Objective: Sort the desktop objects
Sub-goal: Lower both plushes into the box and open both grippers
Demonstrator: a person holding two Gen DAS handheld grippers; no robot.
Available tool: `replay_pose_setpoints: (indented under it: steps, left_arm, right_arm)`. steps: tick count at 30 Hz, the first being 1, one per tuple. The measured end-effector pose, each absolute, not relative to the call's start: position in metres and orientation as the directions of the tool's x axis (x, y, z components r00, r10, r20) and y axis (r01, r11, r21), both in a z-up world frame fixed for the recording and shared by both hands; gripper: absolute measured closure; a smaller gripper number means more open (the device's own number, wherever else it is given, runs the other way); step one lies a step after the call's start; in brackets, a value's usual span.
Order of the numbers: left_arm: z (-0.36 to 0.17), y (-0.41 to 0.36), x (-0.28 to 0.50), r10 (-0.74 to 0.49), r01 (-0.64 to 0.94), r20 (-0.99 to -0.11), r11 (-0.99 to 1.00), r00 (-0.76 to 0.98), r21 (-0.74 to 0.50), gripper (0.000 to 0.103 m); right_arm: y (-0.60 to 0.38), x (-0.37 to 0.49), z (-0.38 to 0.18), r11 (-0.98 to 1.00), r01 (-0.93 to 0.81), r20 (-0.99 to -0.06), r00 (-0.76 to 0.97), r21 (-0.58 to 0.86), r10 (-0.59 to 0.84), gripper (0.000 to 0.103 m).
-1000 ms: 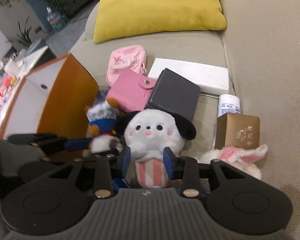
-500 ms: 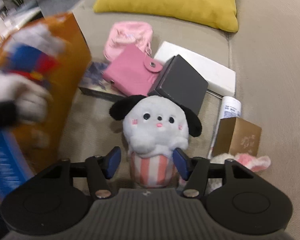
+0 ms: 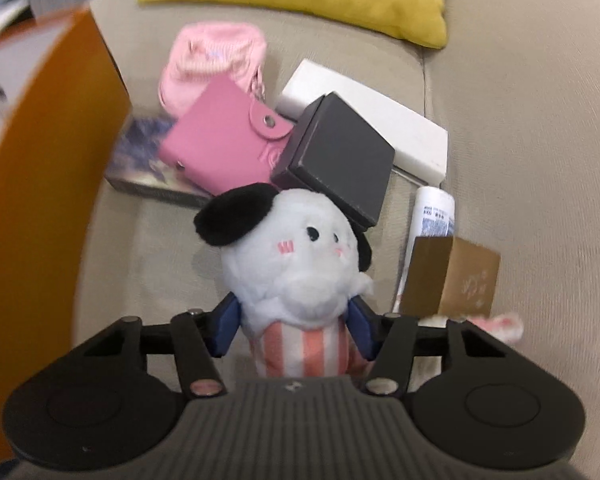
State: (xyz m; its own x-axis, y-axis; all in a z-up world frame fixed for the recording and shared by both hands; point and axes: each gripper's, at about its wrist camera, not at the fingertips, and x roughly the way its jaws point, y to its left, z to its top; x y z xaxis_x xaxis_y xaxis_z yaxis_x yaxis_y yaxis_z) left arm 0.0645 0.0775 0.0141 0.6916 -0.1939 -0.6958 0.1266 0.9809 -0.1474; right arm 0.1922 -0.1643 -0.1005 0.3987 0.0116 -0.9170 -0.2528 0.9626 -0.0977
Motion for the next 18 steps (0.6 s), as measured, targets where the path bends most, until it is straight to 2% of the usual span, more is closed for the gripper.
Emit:
replay_pose_setpoints:
  steps: [3,6,11,14,18]
  left_arm:
    - [0.009,0.093,0.060,-0.195,0.149,-0.702,0.981,0.685,-0.128,0.058]
    - [0.009,0.109,0.052,-0.191,0.188,-0.706,0.979,0.682,-0.084,0.058]
    - [0.010,0.131,0.047,-0.147,0.220,-0.715,0.975,0.683,0.010,0.058]
    - [0.006,0.138,0.048,-0.136,0.229,-0.731,0.973,0.669,0.029,0.058]
    - [-0.012,0.137,0.049,-0.152,0.277,-0.770,0.960,0.620,0.034,0.058]
  right_arm:
    - [-0.168,0.174,-0.068,0.972,-0.232,-0.891,0.449,-0.037,0.073,0.046]
    - [-0.167,0.158,-0.028,0.961,-0.245,-0.855,0.463,0.129,0.233,0.046]
    - [-0.139,0.131,0.026,0.861,-0.369,-0.751,0.439,0.350,0.494,0.047]
    - [-0.111,0.129,0.029,0.783,-0.417,-0.717,0.345,0.461,0.606,0.047]
    - [-0.065,0.137,-0.004,0.757,-0.411,-0.744,0.233,0.509,0.626,0.047]
